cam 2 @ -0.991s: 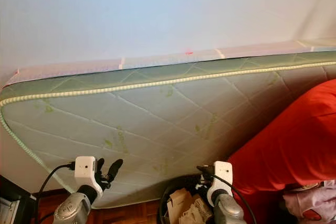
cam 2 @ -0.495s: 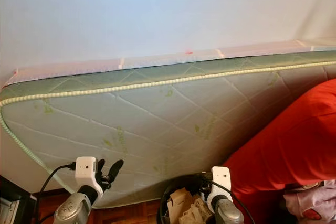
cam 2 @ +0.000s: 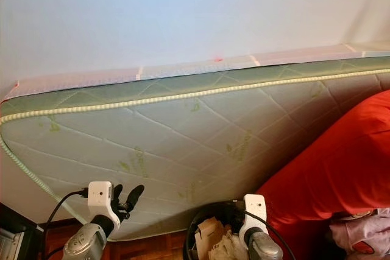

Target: Clean up the room

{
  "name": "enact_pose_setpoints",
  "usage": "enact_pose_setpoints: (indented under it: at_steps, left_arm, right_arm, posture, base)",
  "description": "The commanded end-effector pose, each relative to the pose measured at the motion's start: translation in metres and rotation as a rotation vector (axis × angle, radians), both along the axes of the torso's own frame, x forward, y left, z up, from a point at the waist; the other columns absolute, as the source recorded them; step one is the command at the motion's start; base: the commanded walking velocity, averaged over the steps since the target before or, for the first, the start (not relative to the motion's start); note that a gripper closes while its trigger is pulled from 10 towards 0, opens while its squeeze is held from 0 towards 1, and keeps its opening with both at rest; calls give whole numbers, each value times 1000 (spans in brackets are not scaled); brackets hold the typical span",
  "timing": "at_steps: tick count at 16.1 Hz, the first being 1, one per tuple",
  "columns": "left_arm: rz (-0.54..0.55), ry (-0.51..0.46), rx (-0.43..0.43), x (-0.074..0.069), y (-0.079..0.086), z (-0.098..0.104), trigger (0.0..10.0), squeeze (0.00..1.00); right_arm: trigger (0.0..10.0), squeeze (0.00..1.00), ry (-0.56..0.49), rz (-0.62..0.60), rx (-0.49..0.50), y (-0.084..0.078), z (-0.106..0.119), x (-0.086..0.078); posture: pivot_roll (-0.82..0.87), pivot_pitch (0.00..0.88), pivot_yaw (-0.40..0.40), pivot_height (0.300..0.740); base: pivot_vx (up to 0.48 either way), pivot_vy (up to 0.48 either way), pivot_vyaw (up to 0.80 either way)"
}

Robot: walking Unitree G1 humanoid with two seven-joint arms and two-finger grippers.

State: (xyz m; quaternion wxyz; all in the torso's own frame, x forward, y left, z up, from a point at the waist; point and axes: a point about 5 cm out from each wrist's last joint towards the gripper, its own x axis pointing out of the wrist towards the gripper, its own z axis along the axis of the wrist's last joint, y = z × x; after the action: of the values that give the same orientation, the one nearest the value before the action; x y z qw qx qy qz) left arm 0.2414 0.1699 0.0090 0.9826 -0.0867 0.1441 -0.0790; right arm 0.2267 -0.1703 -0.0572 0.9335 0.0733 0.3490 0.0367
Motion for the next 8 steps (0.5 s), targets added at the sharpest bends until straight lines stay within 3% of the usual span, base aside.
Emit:
enact_pose_setpoints:
  at_steps: [1, 2, 3, 4, 6, 8]
  left_arm:
    - [-4, 14, 6, -2, 0, -2, 10000, 0]
    - [-7, 33, 9, -4, 0, -5, 10000, 0]
    - [-12, 64, 39, -6, 2, -12, 10000, 0]
    - [-4, 91, 26, -7, 3, -18, 10000, 0]
    - [55, 195, 17, -12, 12, -36, 10000, 0]
    - [69, 243, 15, -16, 14, -44, 10000, 0]
  right_arm:
    - [10000, 1000, 35, -2, 21, -3, -6, -11]
    - [10000, 1000, 41, -10, 15, -7, -8, -14]
    - [10000, 98, 59, -26, -7, -11, -10, -17]
    - [10000, 0, 74, -105, 7, -16, -12, -21]
    - [10000, 0, 108, -233, 35, -25, -17, -30]
    - [10000, 0, 117, -257, 36, -27, -17, -32]
  posture:
    - [172, 44, -35, 740]
    - [172, 44, -35, 740]
    - [173, 40, -35, 740]
    - [171, 40, -35, 740]
    - [173, 36, -35, 740]
    - [164, 30, -34, 740]
  base:
    - [0, 0, 0]
    - [0, 0, 0]
    - [0, 0, 0]
    - [0, 0, 0]
    - [0, 0, 0]
    - [0, 0, 0]
